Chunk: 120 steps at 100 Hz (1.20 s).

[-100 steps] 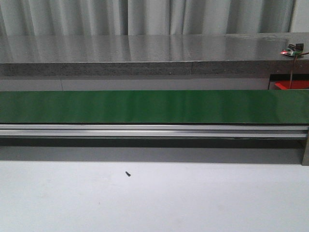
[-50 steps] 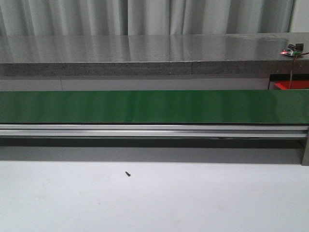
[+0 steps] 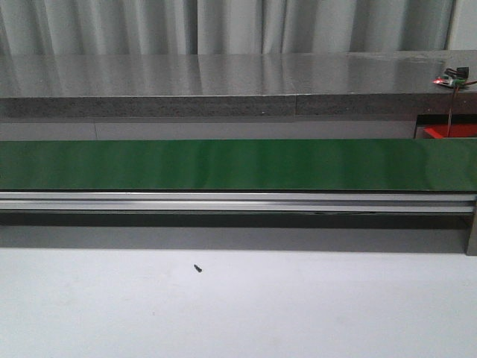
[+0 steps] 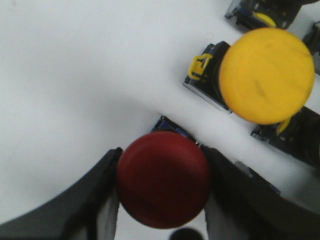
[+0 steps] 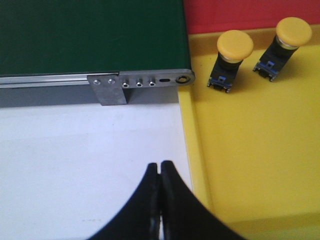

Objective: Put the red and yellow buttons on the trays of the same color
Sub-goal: 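Close the left gripper on the red button and lift it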

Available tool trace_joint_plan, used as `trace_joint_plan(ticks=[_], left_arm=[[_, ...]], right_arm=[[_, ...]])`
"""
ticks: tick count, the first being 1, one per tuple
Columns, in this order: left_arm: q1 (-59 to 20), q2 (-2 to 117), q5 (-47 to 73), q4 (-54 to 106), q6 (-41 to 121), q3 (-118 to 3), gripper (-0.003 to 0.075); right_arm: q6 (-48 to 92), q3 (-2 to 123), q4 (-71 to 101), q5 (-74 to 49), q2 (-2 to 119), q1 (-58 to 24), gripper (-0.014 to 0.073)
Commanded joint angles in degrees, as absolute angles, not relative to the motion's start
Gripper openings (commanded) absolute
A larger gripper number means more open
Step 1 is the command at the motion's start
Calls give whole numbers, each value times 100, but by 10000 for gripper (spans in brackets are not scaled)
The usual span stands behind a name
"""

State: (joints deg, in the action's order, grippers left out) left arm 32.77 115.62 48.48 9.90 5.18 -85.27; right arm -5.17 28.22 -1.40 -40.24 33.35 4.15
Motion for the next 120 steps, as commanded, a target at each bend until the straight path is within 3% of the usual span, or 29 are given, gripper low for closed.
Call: trace_joint_plan(ticks=[1,11,48,70,96,120], left_arm=[[3245,11253,4707,1079,539,-8703,223],[3245,11184,4707,1048,548,-8703,189],[3364,10000,4837,971,548,-8703,189],[2820,9587,4891,1025,548,-8703,189],[1921,9600,4948,1025,548,-8703,189],[1559,9836,4948,1131,548,-8703,190]], right_arm=[[-467,2974,-154,-3697,3336,428,-68],[-467,2974,-154,-3697,3336,428,-68],[-467,2974,-154,-3697,3336,428,-68],[-467,2974,-154,-3697,3336,428,-68],[-467,2974,-154,-3697,3336,428,-68],[-467,2974,-154,-3697,3336,428,-68]])
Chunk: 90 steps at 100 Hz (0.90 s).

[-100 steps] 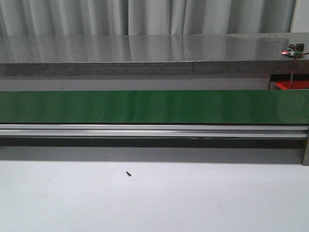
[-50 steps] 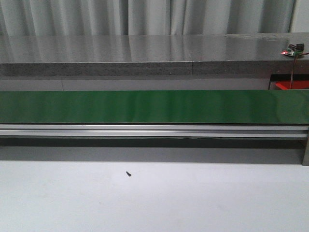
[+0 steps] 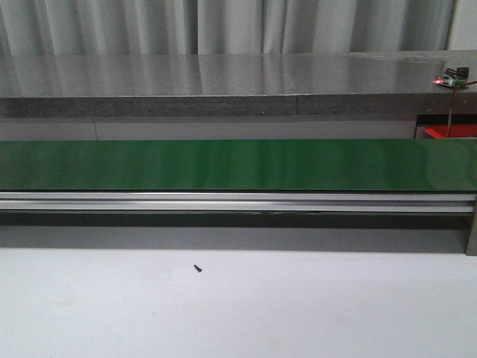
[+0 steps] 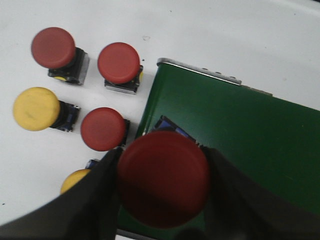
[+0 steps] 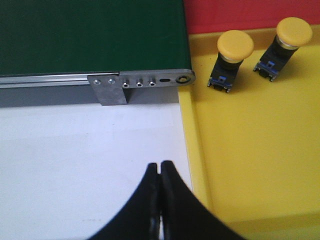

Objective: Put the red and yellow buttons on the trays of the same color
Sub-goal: 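Close the left gripper on the red button and lift it, then set the red button on the belt and open the left gripper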

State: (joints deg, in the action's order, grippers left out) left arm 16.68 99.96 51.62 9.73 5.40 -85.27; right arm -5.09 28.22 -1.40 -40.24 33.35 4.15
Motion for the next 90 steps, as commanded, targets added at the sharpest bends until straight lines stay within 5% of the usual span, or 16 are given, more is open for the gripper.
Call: trace_joint_plan(ticks=[1,41,68,90], left_arm=[[1558,9856,4948,1131,548,-8703,190],[1392,10317,5058,1088,551,-8703,203],[1392,10317,5151,1352,561,-8717,562],[1392,10070,5158,2096,967,-8717,576]], right_arm=[[-467,2974,-154,-3697,3336,428,-68],[-467,2974,-154,-3697,3336,428,-68],[-467,2974,-154,-3697,3336,428,-68],[-467,2974,-154,-3697,3336,428,-68]])
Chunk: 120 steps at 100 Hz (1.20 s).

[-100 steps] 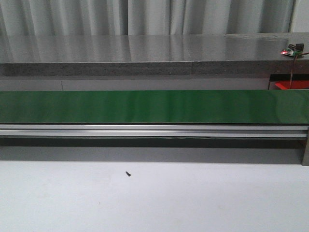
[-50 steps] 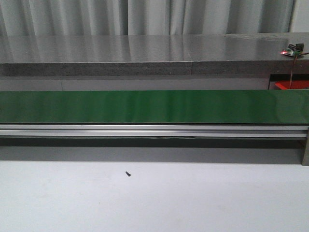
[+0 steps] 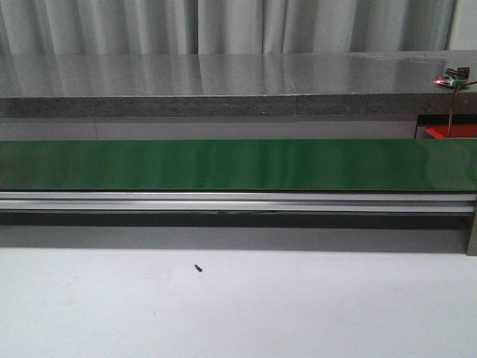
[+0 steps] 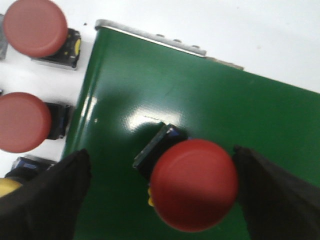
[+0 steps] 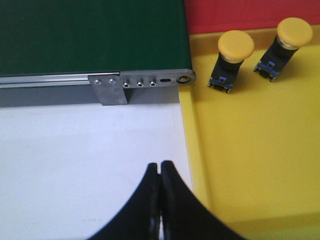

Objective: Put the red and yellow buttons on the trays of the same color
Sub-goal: 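Set the red button on the belt and open the left gripper, then move the left gripper onto a yellow button and grasp it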

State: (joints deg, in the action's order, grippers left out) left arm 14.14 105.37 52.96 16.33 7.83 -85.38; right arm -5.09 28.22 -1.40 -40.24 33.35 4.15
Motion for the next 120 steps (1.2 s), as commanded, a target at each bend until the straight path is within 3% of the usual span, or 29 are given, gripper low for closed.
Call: trace_joint_plan(ticks=[1,50,78,120], left_arm=[[1392,10054,5158,2124,991,-8717,576],[1665,9135,5251,1033,939,-8519,575],[2266,9109,4954,898,850,-7782,567],[2308,9488,4350,753,789,-7261,567]], right_arm=[[-467,2974,-154,-3697,3336,428,-68],[-467,2974,-154,-3697,3336,428,-68],[-467,2974,-154,-3697,3336,428,-68],[-467,2974,-154,-3697,3336,428,-68]])
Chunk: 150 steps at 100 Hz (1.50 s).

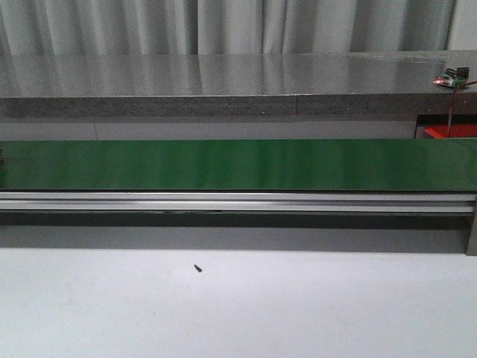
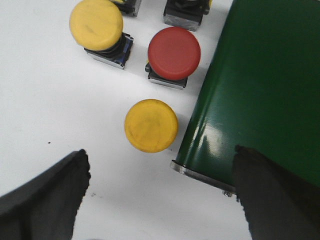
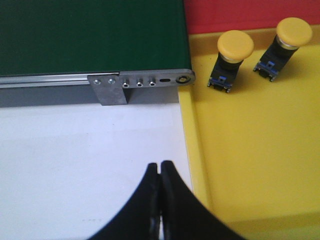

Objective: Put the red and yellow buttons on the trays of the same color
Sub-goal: 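Move the left gripper onto a yellow button and grasp it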

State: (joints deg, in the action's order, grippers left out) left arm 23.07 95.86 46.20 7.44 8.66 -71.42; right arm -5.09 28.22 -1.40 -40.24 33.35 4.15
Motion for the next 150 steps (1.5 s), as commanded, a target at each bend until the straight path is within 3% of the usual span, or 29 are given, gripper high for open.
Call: trace_joint_plan(ticks=[1,150], left_arm=[[2308,9516,4340,754,789,-7261,567],[2318,10307,3871,82,334,-7271,567]], right_arm=[[-467,2974,-154,-3697,3336,428,-68],[-467,2974,-154,-3697,3336,428,-68]])
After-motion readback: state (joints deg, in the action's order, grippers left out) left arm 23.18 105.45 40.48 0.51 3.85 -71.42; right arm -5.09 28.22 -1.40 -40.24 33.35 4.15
